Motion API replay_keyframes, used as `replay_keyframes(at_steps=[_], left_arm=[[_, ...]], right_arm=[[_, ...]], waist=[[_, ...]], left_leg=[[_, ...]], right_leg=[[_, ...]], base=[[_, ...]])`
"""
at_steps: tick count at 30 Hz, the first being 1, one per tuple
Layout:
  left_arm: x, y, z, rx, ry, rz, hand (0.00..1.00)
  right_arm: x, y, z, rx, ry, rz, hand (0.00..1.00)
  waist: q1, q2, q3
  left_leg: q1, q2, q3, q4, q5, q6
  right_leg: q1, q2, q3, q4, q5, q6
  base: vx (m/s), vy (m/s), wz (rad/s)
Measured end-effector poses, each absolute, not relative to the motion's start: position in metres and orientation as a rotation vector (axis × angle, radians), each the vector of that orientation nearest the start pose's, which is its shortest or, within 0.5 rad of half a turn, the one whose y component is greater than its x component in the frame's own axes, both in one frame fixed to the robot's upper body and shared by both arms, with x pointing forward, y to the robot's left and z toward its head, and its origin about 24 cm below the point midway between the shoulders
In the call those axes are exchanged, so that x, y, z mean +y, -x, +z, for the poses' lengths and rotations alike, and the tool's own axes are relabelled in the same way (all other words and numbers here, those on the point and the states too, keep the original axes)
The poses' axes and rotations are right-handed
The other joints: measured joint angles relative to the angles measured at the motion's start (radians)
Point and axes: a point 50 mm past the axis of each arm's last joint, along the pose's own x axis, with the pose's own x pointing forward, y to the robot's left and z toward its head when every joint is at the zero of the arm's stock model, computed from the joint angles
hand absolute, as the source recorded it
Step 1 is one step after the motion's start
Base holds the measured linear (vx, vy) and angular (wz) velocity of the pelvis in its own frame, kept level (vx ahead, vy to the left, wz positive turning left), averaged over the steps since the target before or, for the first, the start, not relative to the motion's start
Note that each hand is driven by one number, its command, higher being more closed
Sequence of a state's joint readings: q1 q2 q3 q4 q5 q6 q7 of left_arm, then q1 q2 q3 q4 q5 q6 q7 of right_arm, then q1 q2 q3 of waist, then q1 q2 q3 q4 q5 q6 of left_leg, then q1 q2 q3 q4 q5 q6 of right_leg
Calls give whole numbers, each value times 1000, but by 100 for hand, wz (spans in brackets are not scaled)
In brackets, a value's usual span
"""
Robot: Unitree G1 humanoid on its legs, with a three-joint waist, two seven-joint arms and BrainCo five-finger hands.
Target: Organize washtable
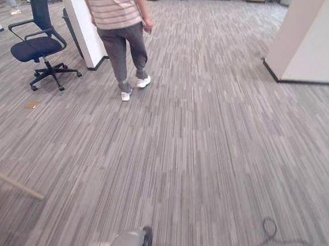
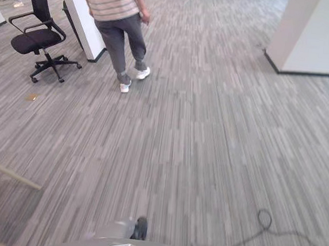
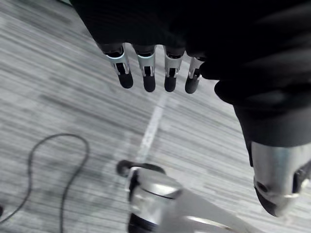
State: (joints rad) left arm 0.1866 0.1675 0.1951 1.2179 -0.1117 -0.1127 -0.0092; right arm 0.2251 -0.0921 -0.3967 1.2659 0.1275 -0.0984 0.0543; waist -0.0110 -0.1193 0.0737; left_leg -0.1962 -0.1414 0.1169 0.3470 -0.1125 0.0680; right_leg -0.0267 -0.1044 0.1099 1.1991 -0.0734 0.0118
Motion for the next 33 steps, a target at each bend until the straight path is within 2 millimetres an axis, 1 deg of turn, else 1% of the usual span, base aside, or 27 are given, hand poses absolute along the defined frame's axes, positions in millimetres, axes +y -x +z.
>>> replay_keyframes(at_steps=[1, 3, 5, 6, 7, 8, 9, 10, 12, 13, 14, 16, 17, 18, 20, 21, 22, 23, 24, 26, 27, 28, 29, 30, 31, 32, 33], left_arm=[[233, -34, -167, 1220, 39, 344, 0], [223, -62, -166, 1168, 16, 267, 0], [213, -90, -163, 1102, 6, 213, 0], [209, -110, -158, 1034, 5, 196, 0], [204, -125, -153, 981, 9, 187, 0], [196, -131, -153, 966, 25, 174, 0], [182, -136, -152, 945, 54, 151, 0], [178, -139, -151, 932, 65, 142, 0], [173, -132, -154, 945, 140, 197, 0], [176, -122, -157, 969, 182, 254, 0], [181, -111, -160, 993, 182, 275, 0], [196, -111, -158, 982, 144, 289, 0], [201, -106, -158, 994, 128, 291, 0], [204, -106, -158, 981, 143, 309, 0], [213, -103, -156, 968, 144, 339, 0], [216, -98, -157, 983, 138, 345, 0], [215, -80, -162, 1039, 137, 353, 0], [212, -68, -165, 1073, 144, 361, 0], [208, -40, -170, 1160, 168, 393, 0], [205, -6, -174, 1271, 179, 424, 0], [209, 3, -174, 1291, 166, 434, 0], [221, 10, -171, 1306, 128, 452, 0], [227, 9, -170, 1302, 112, 455, 0], [232, -1, -169, 1284, 76, 423, 0], [234, -17, -168, 1248, 50, 390, 0], [232, -27, -168, 1227, 46, 371, 0], [226, -52, -167, 1180, 33, 316, 0]], right_arm=[[-220, 7, -173, 1282, -277, -524, 0], [-221, 7, -172, 1274, -278, -519, 0], [-219, 11, -173, 1287, -290, -527, 0], [-215, 15, -173, 1293, -310, -543, 0], [-212, 18, -174, 1300, -331, -565, 0], [-215, 20, -173, 1302, -334, -584, 0], [-218, 20, -173, 1285, -351, -623, 0], [-217, 15, -173, 1265, -373, -641, 0], [-222, 15, -172, 1248, -400, -701, 0], [-224, 14, -172, 1236, -400, -712, 0], [-227, 7, -171, 1212, -387, -703, 0], [-229, -12, -170, 1175, -374, -669, 0], [-232, -24, -169, 1152, -353, -641, 0], [-234, -30, -168, 1136, -347, -634, 0], [-243, -58, -162, 1066, -306, -594, 0], [-244, -65, -161, 1047, -300, -582, 0], [-245, -73, -159, 1029, -277, -555, 0], [-247, -72, -158, 1029, -260, -547, 0], [-250, -58, -160, 1063, -245, -559, 0], [-248, -36, -163, 1113, -238, -567, 0], [-246, -27, -164, 1137, -241, -573, 0], [-238, -1, -167, 1205, -264, -596, 0], [-233, 8, -169, 1235, -278, -605, 0], [-227, 22, -170, 1276, -305, -625, 0], [-224, 21, -171, 1283, -317, -618, 0], [-224, 17, -171, 1273, -323, -618, 0], [-223, 14, -172, 1264, -327, -613, 0]], waist=[[-12, 31, 26], [-36, 88, 59], [-66, 114, 68], [-90, 102, 58], [-101, 83, 52], [-104, 101, 46], [-111, 153, 18], [-119, 140, 21], [-114, 142, 26], [-107, 149, 29], [-85, 144, 37], [-56, 126, 63], [-40, 116, 82], [-32, 118, 81], [7, 128, 78], [12, 126, 77], [14, 135, 73], [16, 148, 65], [22, 155, 64], [37, 136, 35], [37, 118, 11], [25, 50, -20], [15, 26, -30], [-10, 22, -43], [-12, 20, -32], [-14, 34, -16], [-29, 75, 24]], left_leg=[[104, 10, -24, -51, -29, 3], [251, 49, -60, -115, -73, 11], [362, 78, -100, -176, -119, 8], [415, 72, -133, -205, -153, 5], [453, 65, -171, -219, -193, 10], [468, 86, -185, -226, -213, 12], [453, 125, -197, -191, -207, -9], [409, 123, -208, -83, -202, -19], [302, 136, -228, 288, -128, -138], [201, 152, -246, 599, -8, -257], [126, 167, -221, 835, 50, -267], [36, 184, -154, 1003, 30, -201], [-30, 197, -94, 993, -10, -136], [-69, 202, -66, 958, -27, -120], [-192, 195, 9, 626, -52, -83], [-202, 184, 14, 462, -44, -94], [-173, 161, -31, 43, 1, -150], [-154, 161, -65, -115, 26, -179], [-150, 160, -80, -183, 42, -162], [-162, 153, -42, -37, 135, -81], [-171, 133, -37, 6, 142, -70], [-140, 67, -25, 52, 135, -68], [-115, 34, -24, 48, 111, -58], [-49, -13, -57, 7, 81, -37], [26, -22, -72, -40, 59, -25], [69, -19, -86, -63, 51, -19], [167, 0, -124, -112, 37, 1]], right_leg=[[-100, 26, -40, 44, -97, -12], [-210, 73, -85, -56, -199, -12], [-298, 100, -88, -368, -196, 37], [-326, 79, -73, -674, -123, 115], [-358, 46, -74, -797, 66, 101], [-360, 64, -83, -778, 107, 35], [-386, 100, -96, -710, 13, -20], [-393, 93, -104, -655, -39, -43], [-309, 105, -147, -641, -105, -79], [-221, 134, -167, -668, -149, -98], [-131, 158, -169, -700, -179, -124], [24, 174, -149, -780, -201, -144], [117, 175, -129, -843, -201, -144], [150, 173, -114, -870, -202, -145], [231, 154, -48, -929, -231, -147], [242, 141, -36, -940, -251, -135], [275, 132, -6, -959, -280, -119], [297, 134, 8, -975, -288, -106], [363, 126, 46, -945, -321, -76], [323, 117, 92, -696, -351, -60], [284, 106, 99, -587, -336, -35], [209, 61, 93, -345, -200, 34], [184, 44, 84, -275, -99, 43], [137, 21, 43, -189, 170, 62], [52, 23, 24, -62, 60, 4], [12, 34, 4, -20, -14, -13], [-48, 68, -35, -29, -127, -7]], base=[[819, -75, 7], [399, -24, 28], [27, 35, 60], [283, -156, 78], [525, -295, 71], [892, -445, 52], [720, -380, 40], [821, -445, 46], [549, -369, 38], [544, -337, 16], [552, -307, 7], [325, -127, -12], [90, 11, -19], [-53, 71, -36], [-221, 94, -72], [-352, 67, -89], [-285, 44, -70], [-337, 164, -86], [-16, 157, -68], [411, 141, -71], [663, 92, -36], [453, 28, 11], [463, -38, 53], [343, -113, 47], [319, -136, 33], [176, -147, 15], [-42, -129, 31]])
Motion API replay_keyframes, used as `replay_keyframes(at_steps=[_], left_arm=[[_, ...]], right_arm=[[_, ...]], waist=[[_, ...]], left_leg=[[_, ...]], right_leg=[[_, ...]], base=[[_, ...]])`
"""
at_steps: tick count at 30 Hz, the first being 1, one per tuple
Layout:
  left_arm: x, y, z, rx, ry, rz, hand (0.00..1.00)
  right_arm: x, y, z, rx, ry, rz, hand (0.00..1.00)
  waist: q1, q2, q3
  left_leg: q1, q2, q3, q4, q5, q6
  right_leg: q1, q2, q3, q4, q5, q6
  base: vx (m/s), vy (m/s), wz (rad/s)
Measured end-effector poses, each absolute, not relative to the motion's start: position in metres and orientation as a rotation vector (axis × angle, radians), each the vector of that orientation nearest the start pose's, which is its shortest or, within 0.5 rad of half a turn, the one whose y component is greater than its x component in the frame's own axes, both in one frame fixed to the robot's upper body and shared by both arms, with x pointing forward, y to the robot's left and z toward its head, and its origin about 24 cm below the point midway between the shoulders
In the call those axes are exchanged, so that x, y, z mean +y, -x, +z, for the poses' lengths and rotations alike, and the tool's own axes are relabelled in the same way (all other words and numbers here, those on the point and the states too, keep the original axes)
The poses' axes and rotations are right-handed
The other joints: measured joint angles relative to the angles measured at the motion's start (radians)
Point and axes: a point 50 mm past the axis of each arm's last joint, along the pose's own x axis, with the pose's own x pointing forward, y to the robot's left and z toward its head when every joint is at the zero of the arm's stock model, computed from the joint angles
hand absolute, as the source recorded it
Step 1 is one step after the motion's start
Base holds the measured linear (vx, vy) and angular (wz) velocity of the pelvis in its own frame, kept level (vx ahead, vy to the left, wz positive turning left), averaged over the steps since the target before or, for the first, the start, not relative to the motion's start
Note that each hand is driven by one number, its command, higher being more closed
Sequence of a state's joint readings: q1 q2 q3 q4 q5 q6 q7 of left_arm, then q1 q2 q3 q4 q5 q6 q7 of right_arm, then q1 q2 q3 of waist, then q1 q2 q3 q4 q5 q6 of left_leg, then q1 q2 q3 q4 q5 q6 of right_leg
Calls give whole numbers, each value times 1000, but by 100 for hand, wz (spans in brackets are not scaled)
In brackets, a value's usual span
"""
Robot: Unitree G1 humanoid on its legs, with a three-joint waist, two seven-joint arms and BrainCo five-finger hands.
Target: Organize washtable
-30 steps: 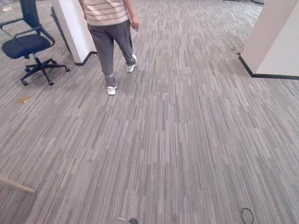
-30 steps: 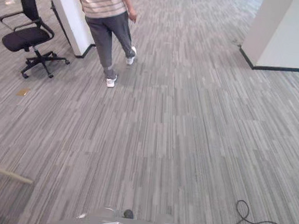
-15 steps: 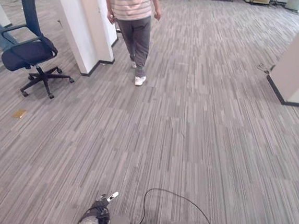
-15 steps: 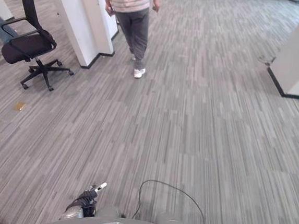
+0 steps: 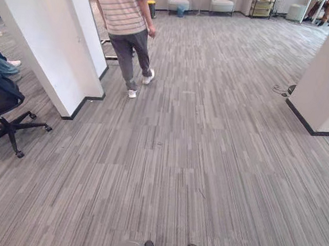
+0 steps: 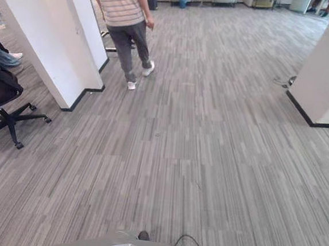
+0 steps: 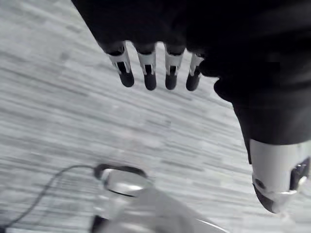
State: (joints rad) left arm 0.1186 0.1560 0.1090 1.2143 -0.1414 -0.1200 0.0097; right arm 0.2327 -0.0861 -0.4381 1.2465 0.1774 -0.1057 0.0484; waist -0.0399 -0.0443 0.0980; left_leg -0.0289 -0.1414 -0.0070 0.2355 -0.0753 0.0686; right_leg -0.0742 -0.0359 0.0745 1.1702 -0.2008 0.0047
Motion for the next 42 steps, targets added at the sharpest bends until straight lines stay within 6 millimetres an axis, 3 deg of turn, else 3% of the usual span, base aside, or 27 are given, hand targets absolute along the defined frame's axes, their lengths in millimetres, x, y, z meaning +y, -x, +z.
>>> replay_keyframes(at_steps=[1, 2, 3, 4, 5, 6, 7, 8, 9, 10, 11, 12, 13, 14, 15, 17, 18, 19, 21, 23, 25, 27, 28, 29, 30, 31, 42], left_arm=[[220, -68, -166, 1146, 27, 279, 0], [210, -91, -163, 1083, 42, 248, 0], [205, -98, -162, 1061, 53, 240, 0], [200, -109, -159, 1028, 64, 229, 0], [193, -122, -156, 974, 86, 217, 0], [191, -128, -153, 944, 95, 215, 0], [181, -126, -155, 949, 131, 214, 0], [169, -118, -159, 977, 191, 231, 0], [165, -112, -161, 994, 217, 242, 0], [162, -112, -161, 990, 261, 271, 0], [163, -114, -160, 981, 277, 290, 0], [170, -114, -160, 965, 315, 345, 0], [178, -112, -159, 952, 342, 401, 0], [181, -112, -159, 947, 347, 416, 0], [186, -112, -158, 948, 328, 414, 0], [192, -111, -158, 951, 310, 414, 0], [194, -107, -159, 964, 304, 422, 0], [195, -107, -159, 965, 302, 424, 0], [199, -102, -160, 979, 290, 445, 0], [202, -95, -161, 982, 296, 490, 0], [199, -94, -162, 989, 315, 508, 0], [197, -90, -164, 1004, 325, 511, 0], [192, -84, -166, 1036, 321, 491, 0], [191, -85, -167, 1044, 302, 461, 0], [194, -87, -166, 1037, 284, 449, 0], [197, -92, -164, 1051, 118, 279, 0], [197, -93, -164, 1062, 96, 245, 0]], right_arm=[[-222, 13, -172, 1265, -325, -603, 0], [-220, 15, -172, 1269, -334, -604, 0], [-219, 14, -172, 1265, -343, -610, 0], [-218, 13, -173, 1259, -351, -615, 0], [-212, 16, -174, 1271, -375, -626, 0], [-208, 17, -174, 1276, -393, -635, 0], [-207, 19, -175, 1282, -392, -636, 0], [-211, 20, -173, 1272, -385, -646, 0], [-209, 17, -173, 1259, -388, -643, 0], [-218, 14, -172, 1241, -365, -647, 0], [-221, 13, -171, 1236, -361, -651, 0], [-223, 8, -170, 1217, -361, -655, 0], [-229, 1, -169, 1187, -352, -655, 0], [-231, -4, -168, 1174, -348, -652, 0], [-234, -14, -168, 1152, -346, -646, 0], [-239, -33, -166, 1108, -339, -634, 0], [-241, -46, -164, 1078, -336, -624, 0], [-241, -48, -164, 1073, -337, -623, 0], [-241, -63, -162, 1041, -349, -615, 0], [-239, -64, -162, 1039, -349, -611, 0], [-240, -60, -163, 1053, -334, -610, 0], [-242, -54, -163, 1074, -300, -593, 0], [-247, -45, -162, 1095, -269, -585, 0], [-245, -33, -164, 1128, -270, -593, 0], [-242, -29, -166, 1144, -277, -593, 0], [-225, -30, -171, 1172, -327, -564, 0], [-217, -29, -172, 1180, -347, -535, 0]], waist=[[-12, 23, 12], [-33, 50, 23], [-40, 59, 26], [-42, 59, 26], [-42, 36, 26], [-49, 16, 24], [-59, 2, 17], [-61, 22, 5], [-56, 37, -5], [-59, 48, -8], [-58, 47, -6], [-49, 50, -5], [-42, 57, 0], [-34, 57, 3], [-21, 57, 12], [-6, 55, 14], [0, 56, 17], [0, 56, 17], [5, 55, 38], [23, 58, 41], [23, 63, 41], [22, 74, 37], [18, 103, 19], [0, 89, 13], [-3, 80, 15], [20, 11, 5], [19, 7, 4]], left_leg=[[71, 24, -17, -38, -5, 7], [146, 49, -45, -84, -35, 39], [159, 60, -57, -100, -56, 30], [178, 63, -65, -104, -77, 25], [214, 56, -75, -110, -120, 27], [242, 50, -81, -109, -155, 26], [282, 56, -109, -110, -206, 32], [316, 101, -107, -100, -237, 22], [316, 114, -99, -47, -236, -29], [228, 141, -58, 173, -236, -105], [181, 152, -55, 293, -213, -148], [104, 169, -67, 522, -127, -261], [34, 190, -66, 761, -21, -322], [0, 203, -47, 863, 18, -322], [-49, 227, -5, 1006, 47, -291], [-121, 263, 93, 1057, 14, -213], [-165, 271, 158, 970, -28, -161], [-174, 271, 167, 945, -34, -151], [-192, 268, 220, 719, -79, -132], [-163, 243, 209, 234, -71, -125], [-142, 215, 140, 59, -13, -131], [-126, 210, 135, 20, 70, -115], [-114, 198, 133, -18, 176, -77], [-78, 180, 150, -55, 126, -77], [-62, 167, 150, -84, 137, -67], [112, 166, 161, -339, 172, -128], [112, 171, 160, -340, 172, -127]], right_leg=[[-48, 34, -17, -63, -59, 5], [-143, 61, -29, -245, -102, 13], [-176, 62, -34, -343, -94, 28], [-204, 56, -32, -457, -73, 57], [-238, 12, -33, -708, 11, 111], [-256, -25, -39, -824, 113, 123], [-266, -46, -81, -781, 217, 89], [-272, -14, -117, -708, 163, -2], [-267, -1, -132, -695, 138, -39], [-236, 12, -159, -685, 96, -69], [-211, 19, -173, -695, 82, -72], [-147, 39, -194, -716, 48, -87], [-73, 65, -207, -742, 21, -99], [-37, 74, -211, -754, 10, -108], [31, 85, -212, -791, 4, -129], [146, 84, -202, -874, 5, -134], [197, 73, -188, -918, 7, -130], [203, 71, -185, -925, 7, -130], [249, 63, -161, -952, 10, -115], [272, 65, -110, -951, -14, -73], [298, 66, -71, -951, -41, -37], [327, 68, -29, -951, -68, -24], [343, 85, -6, -951, -90, -22], [354, 71, -4, -945, -101, -22], [351, 60, -3, -933, -101, -21], [217, -7, 46, -935, -109, 11], [236, -4, 36, -977, -83, 13]], base=[[-235, -127, 55], [-342, -73, 51], [-378, -23, 46], [-250, -27, 36], [44, -146, 39], [449, -367, 51], [783, -533, 48], [764, -480, 36], [709, -454, 36], [525, -347, 35], [597, -444, 41], [542, -401, 24], [525, -365, 11], [463, -311, -5], [421, -261, -7], [302, -154, -8], [61, -9, -11], [-21, 0, -15], [-10, -13, -29], [217, -49, -58], [106, 21, -60], [172, 117, -67], [349, 189, -25], [379, 176, -2], [251, 82, 23], [65, 15, 8], [0, 0, 0]])
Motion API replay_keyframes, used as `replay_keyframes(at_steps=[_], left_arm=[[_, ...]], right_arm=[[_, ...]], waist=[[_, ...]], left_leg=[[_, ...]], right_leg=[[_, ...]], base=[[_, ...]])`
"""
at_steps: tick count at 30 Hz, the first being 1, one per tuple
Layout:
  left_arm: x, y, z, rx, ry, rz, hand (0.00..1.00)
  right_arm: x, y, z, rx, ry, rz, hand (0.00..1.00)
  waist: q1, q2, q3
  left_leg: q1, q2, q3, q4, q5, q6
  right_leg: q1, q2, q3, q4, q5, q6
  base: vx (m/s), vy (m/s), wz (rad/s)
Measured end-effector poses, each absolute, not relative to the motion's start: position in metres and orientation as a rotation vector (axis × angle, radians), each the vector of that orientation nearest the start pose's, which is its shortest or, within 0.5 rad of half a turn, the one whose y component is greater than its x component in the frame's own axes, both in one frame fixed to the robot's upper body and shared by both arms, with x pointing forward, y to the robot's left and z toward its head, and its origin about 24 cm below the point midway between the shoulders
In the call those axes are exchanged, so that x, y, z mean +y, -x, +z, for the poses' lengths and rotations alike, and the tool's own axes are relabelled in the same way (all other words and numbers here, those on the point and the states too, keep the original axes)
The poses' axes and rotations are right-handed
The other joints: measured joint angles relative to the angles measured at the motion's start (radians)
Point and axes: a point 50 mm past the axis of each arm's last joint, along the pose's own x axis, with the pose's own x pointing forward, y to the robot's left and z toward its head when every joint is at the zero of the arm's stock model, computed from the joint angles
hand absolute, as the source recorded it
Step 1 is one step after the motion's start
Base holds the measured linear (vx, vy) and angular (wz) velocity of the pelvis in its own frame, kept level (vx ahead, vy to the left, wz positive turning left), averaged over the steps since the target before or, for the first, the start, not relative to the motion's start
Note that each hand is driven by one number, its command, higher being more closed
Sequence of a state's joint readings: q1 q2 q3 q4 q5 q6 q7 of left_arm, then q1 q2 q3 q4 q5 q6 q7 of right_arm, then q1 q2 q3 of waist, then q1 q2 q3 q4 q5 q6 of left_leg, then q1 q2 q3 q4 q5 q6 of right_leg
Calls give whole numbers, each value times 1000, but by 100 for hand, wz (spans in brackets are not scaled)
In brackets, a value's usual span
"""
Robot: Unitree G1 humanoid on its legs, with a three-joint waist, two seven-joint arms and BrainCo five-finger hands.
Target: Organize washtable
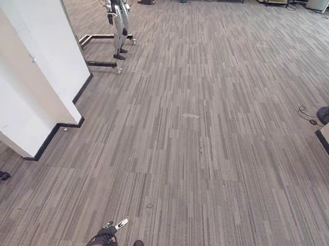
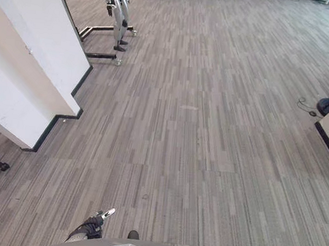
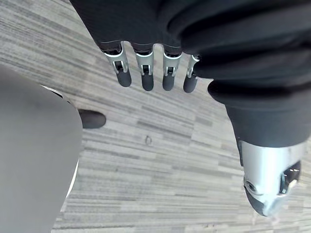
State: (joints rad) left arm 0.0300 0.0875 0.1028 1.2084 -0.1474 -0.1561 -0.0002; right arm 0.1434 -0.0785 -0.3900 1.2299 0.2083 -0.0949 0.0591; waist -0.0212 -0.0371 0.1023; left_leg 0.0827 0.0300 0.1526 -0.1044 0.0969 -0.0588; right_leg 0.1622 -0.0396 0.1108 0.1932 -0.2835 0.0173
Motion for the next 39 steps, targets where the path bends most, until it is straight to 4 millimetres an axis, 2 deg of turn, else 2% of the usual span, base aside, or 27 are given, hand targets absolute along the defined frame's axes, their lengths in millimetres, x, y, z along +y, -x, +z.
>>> replay_keyframes(at_steps=[6, 8, 9, 10, 11, 12, 13, 15, 18, 19, 20, 22, 23, 24, 25, 26, 27, 28, 29, 30, 31, 33, 34, 35, 36, 37, 39], left_arm=[[203, -97, -163, 1080, 74, 221, 0], [209, -100, -162, 1073, 70, 234, 0], [211, -102, -161, 1067, 70, 236, 0], [209, -102, -161, 1062, 81, 243, 0], [213, -106, -159, 1052, 84, 251, 0], [216, -107, -158, 1051, 81, 257, 0], [218, -107, -158, 1049, 91, 273, 0], [216, -110, -157, 1038, 105, 284, 0], [204, -110, -159, 1047, 112, 253, 0], [204, -110, -159, 1046, 109, 245, 0], [206, -109, -159, 1050, 90, 236, 0], [200, -104, -162, 1067, 111, 235, 0], [201, -94, -164, 1086, 127, 260, 0], [201, -89, -164, 1079, 184, 316, 0], [201, -87, -165, 1079, 216, 354, 0], [197, -86, -166, 1077, 244, 367, 0], [197, -84, -166, 1075, 253, 378, 0], [200, -85, -165, 1061, 271, 401, 0], [209, -91, -162, 1033, 255, 412, 0], [217, -99, -158, 1000, 230, 414, 0], [221, -102, -155, 981, 211, 412, 0], [226, -107, -152, 952, 185, 408, 0], [226, -103, -153, 962, 189, 421, 0], [223, -96, -156, 981, 197, 433, 0], [219, -90, -158, 999, 196, 432, 0], [215, -81, -161, 1028, 185, 422, 0], [216, -55, -167, 1114, 185, 445, 0]], right_arm=[[-212, -34, -173, 1201, -329, -461, 0], [-212, -31, -173, 1215, -340, -467, 0], [-214, -23, -173, 1225, -346, -488, 0], [-219, -26, -172, 1200, -360, -520, 0], [-214, -31, -172, 1179, -379, -518, 0], [-208, -34, -173, 1176, -396, -509, 0], [-204, -33, -174, 1181, -407, -506, 0], [-202, -29, -175, 1193, -412, -509, 0], [-200, -14, -176, 1221, -448, -557, 0], [-196, -3, -177, 1251, -468, -578, 0], [-194, 7, -178, 1278, -488, -603, 0], [-195, 18, -178, 1299, -520, -656, 0], [-196, 26, -177, 1304, -545, -699, 0], [-195, 31, -177, 1302, -568, -732, 0], [-204, 25, -176, 1268, -563, -749, 0], [-217, 19, -173, 1234, -536, -759, 0], [-222, 14, -172, 1213, -518, -751, 0], [-225, 2, -171, 1188, -493, -722, 0], [-225, -20, -171, 1154, -463, -656, 0], [-223, -46, -169, 1111, -430, -580, 0], [-220, -59, -168, 1085, -416, -544, 0], [-219, -92, -161, 1002, -394, -486, 0], [-221, -108, -157, 955, -376, -472, 0], [-225, -117, -152, 920, -346, -457, 0], [-231, -119, -150, 908, -317, -450, 0], [-235, -122, -147, 897, -270, -422, 0], [-234, -100, -153, 957, -256, -425, 0]], waist=[[0, -16, 1], [2, -51, 1], [-6, -64, 2], [-7, -41, 20], [-12, -50, 52], [-16, -56, 77], [-23, -64, 95], [-22, -56, 98], [-39, -28, 90], [-49, -27, 87], [-63, -27, 86], [-89, 0, 84], [-94, 20, 79], [-85, 13, 58], [-81, 48, 55], [-70, 75, 55], [-63, 79, 56], [-48, 79, 60], [-29, 58, 78], [-18, 28, 91], [-7, 17, 94], [20, -5, 102], [38, -6, 103], [46, 19, 89], [52, 37, 76], [68, 53, 63], [65, 33, 40]], left_leg=[[-50, -7, 3, 3, -3, 12], [-102, -76, 2, 95, -60, 73], [-107, -106, 10, 136, -89, 84], [-87, -121, 8, 176, -152, 87], [-47, -137, 8, 171, -176, 117], [-23, -141, 5, 176, -186, 128], [12, -135, 3, 187, -217, 132], [71, -122, 16, 166, -262, 115], [159, -110, 12, 86, -293, 100], [177, -117, 2, 61, -308, 96], [191, -127, -16, 61, -336, 92], [208, -100, -44, 115, -394, 27], [215, -75, -55, 195, -421, -19], [178, -70, -44, 368, -429, -30], [101, -22, -42, 632, -413, -46], [-18, 18, -36, 913, -250, -57], [-70, 37, -41, 1042, -155, -66], [-136, 54, -46, 1203, -152, -53], [-214, 63, -52, 1325, -184, -28], [-289, 64, -54, 1331, -232, -5], [-325, 64, -49, 1293, -255, 7], [-403, 60, -34, 1049, -298, 24], [-420, 59, -29, 791, -288, 16], [-419, 61, -61, 495, -243, -11], [-428, 64, -97, 383, -227, -34], [-466, 63, -136, 350, -224, -41], [-470, 8, -119, 474, -116, 2]], right_leg=[[-34, -14, -7, -47, 27, 16], [-63, -83, -34, -8, -31, 85], [-56, -108, -51, 27, -30, 112], [-161, -105, -53, 276, -34, 121], [-312, -118, -59, 624, 27, 78], [-373, -126, -62, 766, 82, 48], [-463, -125, -88, 904, 77, 43], [-551, -139, -182, 858, 70, 33], [-582, -106, -355, 434, 102, 40], [-573, -71, -375, 201, 178, 40], [-573, -46, -371, 72, 242, 45], [-586, -12, -376, 115, 264, -15], [-561, 21, -383, 131, 274, -74], [-519, 58, -384, 119, 298, -117], [-458, 91, -378, 129, 277, -182], [-399, 115, -366, 134, 204, -194], [-367, 127, -350, 134, 185, -197], [-309, 142, -324, 130, 151, -196], [-218, 147, -292, 118, 123, -199], [-129, 140, -251, 73, 118, -207], [-91, 134, -229, 51, 118, -207], [-3, 105, -175, 15, 106, -175], [37, 80, -146, 6, 76, -121], [77, 68, -119, -22, 38, -93], [92, 69, -102, -40, 15, -90], [124, 44, -82, -47, -71, -75], [137, -8, -60, 108, -137, -38]], base=[[-4, 56, -1], [156, 150, 42], [231, 157, 40], [102, 161, 31], [-40, 197, 24], [-208, 188, 26], [-268, 176, 3], [-165, 161, -28], [222, 97, -15], [55, 33, 22], [165, -54, 38], [417, -191, 57], [644, -254, 49], [742, -296, 32], [628, -329, -1], [421, -263, -15], [239, -220, -43], [114, -232, -59], [0, -273, -78], [-113, -214, -71], [-248, -153, -87], [-102, -72, -92], [-73, 7, -99], [-146, 40, -101], [-178, 145, -105], [121, 230, -83], [420, 228, -41]])
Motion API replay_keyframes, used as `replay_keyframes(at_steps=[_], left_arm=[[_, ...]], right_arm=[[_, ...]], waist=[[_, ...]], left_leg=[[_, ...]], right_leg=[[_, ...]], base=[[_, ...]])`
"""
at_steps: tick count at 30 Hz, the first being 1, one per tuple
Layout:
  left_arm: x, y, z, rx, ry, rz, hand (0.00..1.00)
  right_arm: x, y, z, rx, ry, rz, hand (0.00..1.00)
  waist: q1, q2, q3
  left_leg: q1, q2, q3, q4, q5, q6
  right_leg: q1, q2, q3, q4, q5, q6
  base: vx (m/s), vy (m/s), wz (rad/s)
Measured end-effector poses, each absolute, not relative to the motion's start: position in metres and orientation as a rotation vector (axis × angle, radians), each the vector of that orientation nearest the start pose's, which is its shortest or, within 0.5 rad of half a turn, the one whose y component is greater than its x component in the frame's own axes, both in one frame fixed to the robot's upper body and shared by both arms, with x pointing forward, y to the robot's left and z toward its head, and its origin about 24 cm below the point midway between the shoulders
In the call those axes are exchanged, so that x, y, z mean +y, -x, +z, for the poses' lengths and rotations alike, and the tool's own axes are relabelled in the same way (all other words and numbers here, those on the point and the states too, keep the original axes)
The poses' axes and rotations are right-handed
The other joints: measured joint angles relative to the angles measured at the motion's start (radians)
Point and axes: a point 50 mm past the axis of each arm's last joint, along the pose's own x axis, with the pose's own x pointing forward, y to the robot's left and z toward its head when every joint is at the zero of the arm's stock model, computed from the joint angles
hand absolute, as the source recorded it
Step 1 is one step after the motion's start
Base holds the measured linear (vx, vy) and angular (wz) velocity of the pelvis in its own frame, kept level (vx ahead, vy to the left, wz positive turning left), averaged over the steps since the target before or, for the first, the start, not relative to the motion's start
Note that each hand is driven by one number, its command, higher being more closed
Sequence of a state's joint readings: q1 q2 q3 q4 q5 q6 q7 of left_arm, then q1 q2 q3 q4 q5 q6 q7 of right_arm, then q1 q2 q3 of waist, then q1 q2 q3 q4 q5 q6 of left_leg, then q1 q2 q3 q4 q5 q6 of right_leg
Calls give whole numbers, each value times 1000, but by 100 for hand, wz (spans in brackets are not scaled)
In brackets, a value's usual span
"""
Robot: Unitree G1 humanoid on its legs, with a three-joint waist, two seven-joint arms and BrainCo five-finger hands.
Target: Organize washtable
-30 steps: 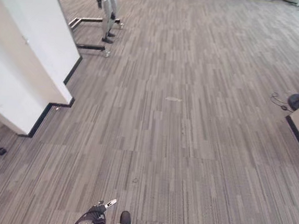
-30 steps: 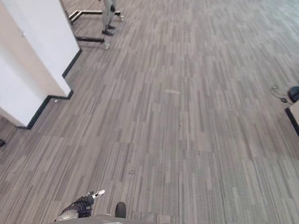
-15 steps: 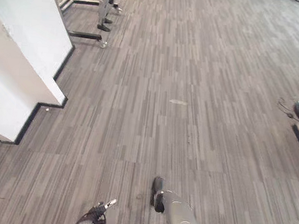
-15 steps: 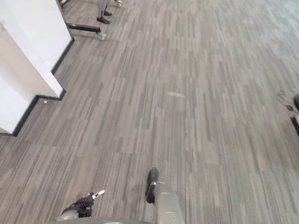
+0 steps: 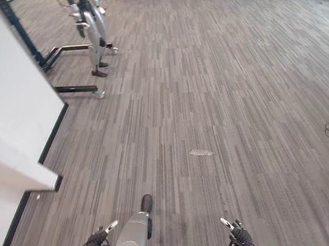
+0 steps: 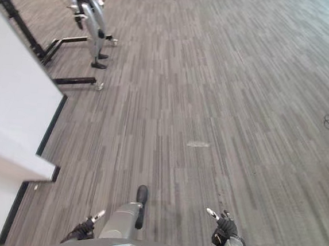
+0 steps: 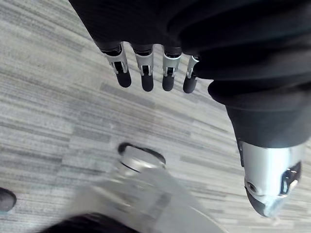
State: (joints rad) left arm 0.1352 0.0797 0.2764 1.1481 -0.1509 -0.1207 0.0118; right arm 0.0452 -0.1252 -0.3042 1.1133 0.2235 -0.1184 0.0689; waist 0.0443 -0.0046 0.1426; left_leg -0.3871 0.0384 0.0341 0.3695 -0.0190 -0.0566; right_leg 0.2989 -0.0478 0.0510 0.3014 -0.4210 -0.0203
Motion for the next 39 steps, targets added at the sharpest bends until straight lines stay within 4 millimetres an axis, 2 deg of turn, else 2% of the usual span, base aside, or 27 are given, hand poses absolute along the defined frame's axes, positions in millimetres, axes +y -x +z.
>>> replay_keyframes(at_steps=[1, 2, 3, 4, 5, 6, 8, 10, 11, 12, 13, 15, 16, 17, 19, 21, 22, 23, 24, 26, 28, 29, 30, 32, 33, 35, 39], left_arm=[[222, -38, -168, 1167, 169, 463, 0], [233, -34, -167, 1182, 141, 474, 0], [235, -35, -167, 1181, 136, 474, 0], [236, -38, -166, 1176, 133, 471, 0], [232, -41, -167, 1176, 134, 456, 0], [229, -42, -167, 1179, 131, 441, 0], [222, -50, -168, 1169, 132, 404, 0], [215, -70, -166, 1120, 151, 381, 0], [213, -75, -165, 1106, 155, 377, 0], [211, -80, -165, 1086, 162, 378, 0], [214, -83, -163, 1058, 175, 400, 0], [209, -84, -163, 1040, 226, 440, 0], [203, -81, -164, 1042, 258, 453, 0], [192, -76, -166, 1051, 308, 464, 0], [186, -83, -164, 1014, 348, 475, 0], [187, -87, -164, 1007, 360, 477, 0], [188, -86, -164, 1014, 351, 466, 0], [189, -87, -164, 1010, 352, 467, 0], [190, -87, -164, 1011, 343, 457, 0], [190, -90, -163, 999, 326, 436, 0], [189, -91, -163, 1002, 313, 428, 0], [187, -89, -163, 1011, 315, 425, 0], [186, -88, -164, 1021, 319, 420, 0], [197, -89, -164, 1023, 285, 424, 0], [198, -88, -164, 1028, 278, 422, 0], [197, -86, -164, 1042, 255, 395, 0], [196, -85, -165, 1059, 218, 345, 0]], right_arm=[[-230, -80, -159, 1015, -267, -440, 0], [-222, -63, -166, 1086, -291, -442, 0], [-220, -56, -168, 1118, -300, -441, 0], [-217, -49, -170, 1153, -315, -443, 0], [-217, -47, -171, 1159, -318, -442, 0], [-218, -47, -170, 1161, -314, -441, 0], [-220, -44, -170, 1153, -329, -457, 0], [-226, -42, -169, 1131, -368, -512, 0], [-227, -40, -169, 1130, -379, -529, 0], [-227, -33, -170, 1147, -392, -549, 0], [-224, -25, -171, 1172, -401, -557, 0], [-218, -8, -173, 1235, -380, -538, 0], [-219, -2, -173, 1260, -352, -524, 0], [-222, -3, -172, 1257, -343, -534, 0], [-227, -2, -171, 1251, -352, -562, 0], [-231, -2, -171, 1250, -341, -569, 0], [-238, -6, -169, 1241, -309, -556, 0], [-244, -11, -167, 1237, -273, -538, 0], [-245, -12, -167, 1238, -267, -536, 0], [-246, -7, -168, 1267, -248, -538, 0], [-246, -6, -168, 1271, -243, -540, 0], [-249, -6, -167, 1271, -233, -535, 0], [-252, -8, -166, 1265, -222, -536, 0], [-240, -9, -169, 1271, -248, -518, 0], [-238, -8, -169, 1273, -253, -517, 0], [-236, -6, -170, 1271, -263, -521, 0], [-235, -1, -170, 1272, -291, -549, 0]], waist=[[-6, -37, -28], [-15, -86, -29], [-23, -97, -24], [-33, -98, -18], [-33, -78, -2], [-36, -59, 9], [-44, -21, 12], [-45, 6, 10], [-43, 14, 8], [-43, 18, 3], [-49, 3, 3], [-50, -7, -9], [-48, 18, -24], [-47, 44, -44], [-50, 44, -47], [-58, 51, -44], [-51, 54, -28], [-44, 51, -23], [-42, 48, -20], [-35, 50, -16], [-36, 50, -17], [-39, 70, -17], [-40, 76, -7], [-40, 25, -9], [-43, 18, -12], [-61, 16, -18], [-65, 19, -29]], left_leg=[[30, -51, -1, 22, 37, 28], [91, -105, 17, 12, 2, 58], [123, -121, 9, 2, -11, 66], [197, -140, -6, -34, -27, 85], [311, -139, -21, -116, -33, 91], [369, -129, -25, -159, -33, 92], [491, -101, -35, -249, -48, 107], [526, -70, -57, -265, -113, 99], [532, -59, -62, -265, -130, 95], [539, -43, -73, -255, -164, 80], [546, -42, -91, -220, -210, 66], [569, -20, -111, -173, -282, 53], [594, 22, -110, -168, -314, 51], [596, 46, -98, -111, -293, 20], [522, 66, -102, 94, -254, -3], [413, 94, -111, 382, -137, -32], [365, 124, -70, 549, -127, -30], [306, 160, 10, 664, -143, -5], [292, 165, 36, 673, -147, 1], [258, 156, 98, 588, -167, 0], [266, 103, 109, 312, -173, -14], [319, 73, 113, -39, -52, -7], [326, 73, 114, -95, -30, 35], [397, 19, 128, -237, 25, 31], [417, 6, 130, -289, 48, 34], [494, -26, 132, -455, 122, 41], [503, -42, 150, -475, 121, 47]], right_leg=[[-56, -49, -2, 210, 12, 29], [-129, -98, -1, 443, 121, 92], [-164, -109, -2, 545, 183, 118], [-237, -136, -36, 702, 182, 111], [-290, -153, -100, 768, 146, 53], [-311, -151, -119, 763, 131, 32], [-391, -118, -149, 627, 93, 50], [-499, -90, -148, 364, 117, 82], [-521, -85, -142, 261, 145, 90], [-538, -72, -81, 36, 234, 99], [-545, -83, -19, -92, 311, 115], [-543, -79, -15, -55, 428, 132], [-556, -45, -32, 25, 429, 115], [-557, -26, -52, 86, 371, 65], [-513, -21, -97, 116, 319, 45], [-420, -10, -144, 80, 288, 16], [-342, 4, -153, 42, 280, 4], [-254, 10, -162, -19, 278, 0], [-224, 8, -167, -41, 278, 0], [-158, 6, -172, -98, 275, -4], [-139, 5, -172, -123, 269, 2], [-141, 27, -164, -124, 255, 16], [-141, 40, -161, -116, 246, 21], [-141, -6, -146, -117, 234, 41], [-142, -16, -146, -118, 228, 47], [-144, -33, -145, -121, 218, 60], [-145, -40, -123, -131, 215, 67]], base=[[622, 117, 12], [599, 99, 30], [375, 57, 46], [192, 23, 29], [100, 7, 13], [-67, 8, -9], [-227, 45, 2], [-404, 97, 20], [-432, 147, 25], [-192, 8, 38], [0, -119, 50], [458, -418, 41], [636, -475, 25], [528, -376, 35], [438, -325, 48], [277, -214, 43], [193, -112, 15], [138, -56, 12], [23, 39, 16], [-70, 91, 9], [-168, 143, -9], [-157, 184, -11], [-46, 176, -7], [160, 72, -2], [172, 37, 1], [149, 41, 5], [80, 29, -14]])
